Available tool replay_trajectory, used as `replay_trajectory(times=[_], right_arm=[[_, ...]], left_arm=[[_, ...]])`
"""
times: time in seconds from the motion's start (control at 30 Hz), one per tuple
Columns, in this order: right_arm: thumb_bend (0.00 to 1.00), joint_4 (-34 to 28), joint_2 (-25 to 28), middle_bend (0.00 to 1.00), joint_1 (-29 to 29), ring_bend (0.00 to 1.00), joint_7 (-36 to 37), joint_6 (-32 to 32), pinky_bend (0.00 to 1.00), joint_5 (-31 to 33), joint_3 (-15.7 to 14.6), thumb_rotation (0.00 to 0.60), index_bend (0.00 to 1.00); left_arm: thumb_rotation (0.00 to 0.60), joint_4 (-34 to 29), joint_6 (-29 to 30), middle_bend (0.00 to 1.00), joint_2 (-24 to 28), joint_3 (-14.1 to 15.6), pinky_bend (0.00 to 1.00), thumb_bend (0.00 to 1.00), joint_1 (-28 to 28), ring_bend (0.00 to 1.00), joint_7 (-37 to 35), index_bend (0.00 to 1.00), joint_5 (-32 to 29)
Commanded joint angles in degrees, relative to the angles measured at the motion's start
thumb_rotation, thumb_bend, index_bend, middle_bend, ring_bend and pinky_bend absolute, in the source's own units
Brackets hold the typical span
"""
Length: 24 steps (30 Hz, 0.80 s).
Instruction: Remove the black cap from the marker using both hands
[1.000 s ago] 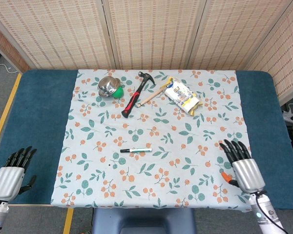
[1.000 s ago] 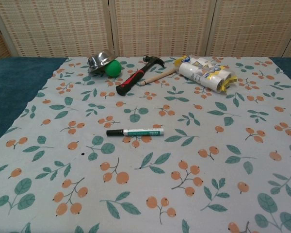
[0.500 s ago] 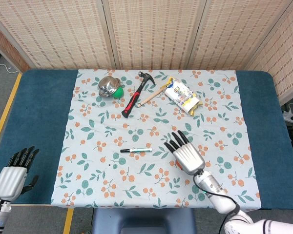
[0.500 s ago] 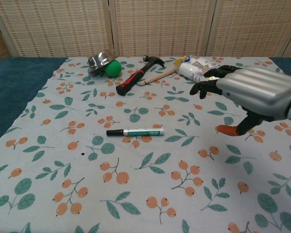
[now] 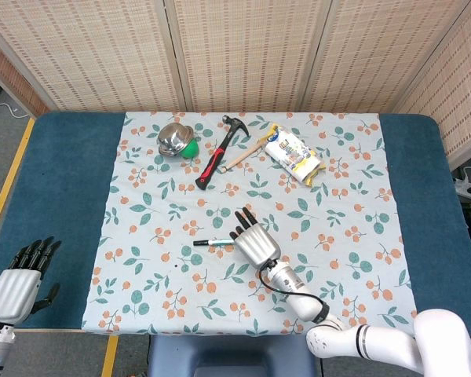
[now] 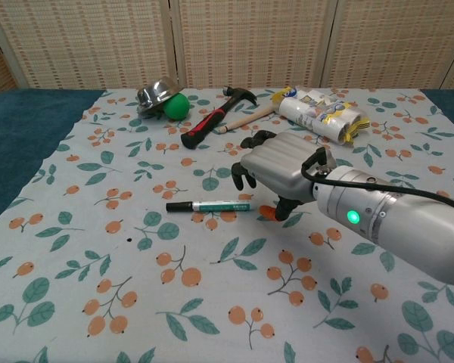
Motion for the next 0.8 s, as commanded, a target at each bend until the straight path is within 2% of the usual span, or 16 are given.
replay_trajectory(times=[0.03, 0.4, 0.8], right_arm=[[0.29, 3.6, -3.2, 0.37, 2.4, 0.05, 0.5, -0.7, 0.00, 1.5, 0.5, 0.600, 0.35], [0.31, 9.6, -8.4, 0.39, 6.4, 0.08, -1.6, 0.4, 0.00, 4.4, 0.8, 0.600, 0.39], [0.31, 11.2, -9.9, 0.40, 7.6, 0.10, -3.2, 1.5, 0.00, 7.3, -0.2, 0.600, 0.41]], left_arm=[[0.600, -0.1, -0.1, 0.00, -0.1, 0.0, 0.11, 0.41, -0.1, 0.00, 0.2, 0.00, -0.1], [0.600, 0.1, -0.8, 0.00, 0.5, 0.2, 0.11, 0.42, -0.3, 0.00, -1.0, 0.00, -0.3], [0.600, -0.4, -1.1, 0.00, 0.7, 0.3, 0.11, 0.42, -0.4, 0.00, -1.0, 0.00, -0.7]])
